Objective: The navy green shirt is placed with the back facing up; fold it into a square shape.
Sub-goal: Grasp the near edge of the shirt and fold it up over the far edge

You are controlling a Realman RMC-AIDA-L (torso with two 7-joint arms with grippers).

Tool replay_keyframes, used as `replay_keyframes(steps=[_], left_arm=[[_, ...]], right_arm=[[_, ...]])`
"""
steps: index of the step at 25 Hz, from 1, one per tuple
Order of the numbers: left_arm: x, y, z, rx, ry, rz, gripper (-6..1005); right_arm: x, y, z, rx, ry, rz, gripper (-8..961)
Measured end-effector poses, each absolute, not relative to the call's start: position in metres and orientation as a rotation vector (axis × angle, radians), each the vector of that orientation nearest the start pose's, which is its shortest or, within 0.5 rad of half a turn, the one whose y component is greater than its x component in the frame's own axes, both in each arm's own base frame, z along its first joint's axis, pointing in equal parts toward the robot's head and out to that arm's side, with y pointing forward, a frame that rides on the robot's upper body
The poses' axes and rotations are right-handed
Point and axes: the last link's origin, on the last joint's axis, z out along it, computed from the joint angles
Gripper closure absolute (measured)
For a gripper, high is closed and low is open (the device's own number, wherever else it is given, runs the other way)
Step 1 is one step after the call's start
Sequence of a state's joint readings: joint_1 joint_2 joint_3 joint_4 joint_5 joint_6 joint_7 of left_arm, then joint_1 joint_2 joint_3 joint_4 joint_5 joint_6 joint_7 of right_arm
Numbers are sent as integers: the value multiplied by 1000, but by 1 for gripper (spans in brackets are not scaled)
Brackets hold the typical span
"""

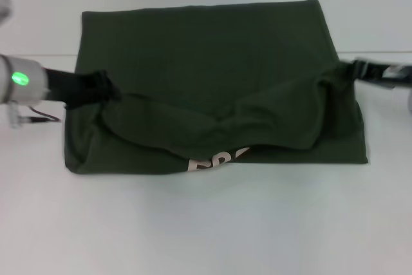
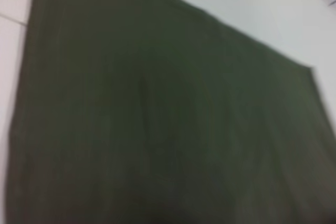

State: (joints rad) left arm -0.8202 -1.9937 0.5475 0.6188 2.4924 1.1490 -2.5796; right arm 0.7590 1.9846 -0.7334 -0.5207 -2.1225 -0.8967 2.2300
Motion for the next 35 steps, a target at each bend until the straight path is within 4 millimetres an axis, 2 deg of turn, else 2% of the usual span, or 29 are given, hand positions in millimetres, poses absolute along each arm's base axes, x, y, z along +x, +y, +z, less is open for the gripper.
replay_keyframes(steps=[2, 5, 8, 12, 15, 20, 23, 28, 35], left_arm=[[-260, 440, 26, -1930, -1717, -340, 994], [-259, 446, 24, -1887, -1647, -299, 994], [-261, 449, 37, -1841, -1620, -339, 994], [-261, 454, 58, -1783, -1589, -384, 993], [-257, 460, 64, -1769, -1555, -394, 993], [-253, 466, 54, -1776, -1488, -363, 993], [-252, 467, 49, -1781, -1460, -345, 993], [-251, 469, 53, -1767, -1446, -358, 994], [-242, 475, 50, -1762, -1423, -382, 990]], right_arm=[[269, 451, 10, -1980, 1400, 427, 910], [267, 456, 0, -1955, 1338, 376, 910], [261, 461, 5, -1941, 1321, 405, 910], [251, 470, 25, -1908, 1302, 476, 910], [239, 478, 33, -1913, 1270, 504, 910], [224, 489, 30, -1925, 1199, 477, 910], [226, 490, 24, -1906, 1179, 439, 911], [230, 493, 21, -1874, 1137, 395, 911], [223, 498, 21, -1872, 1093, 379, 910]])
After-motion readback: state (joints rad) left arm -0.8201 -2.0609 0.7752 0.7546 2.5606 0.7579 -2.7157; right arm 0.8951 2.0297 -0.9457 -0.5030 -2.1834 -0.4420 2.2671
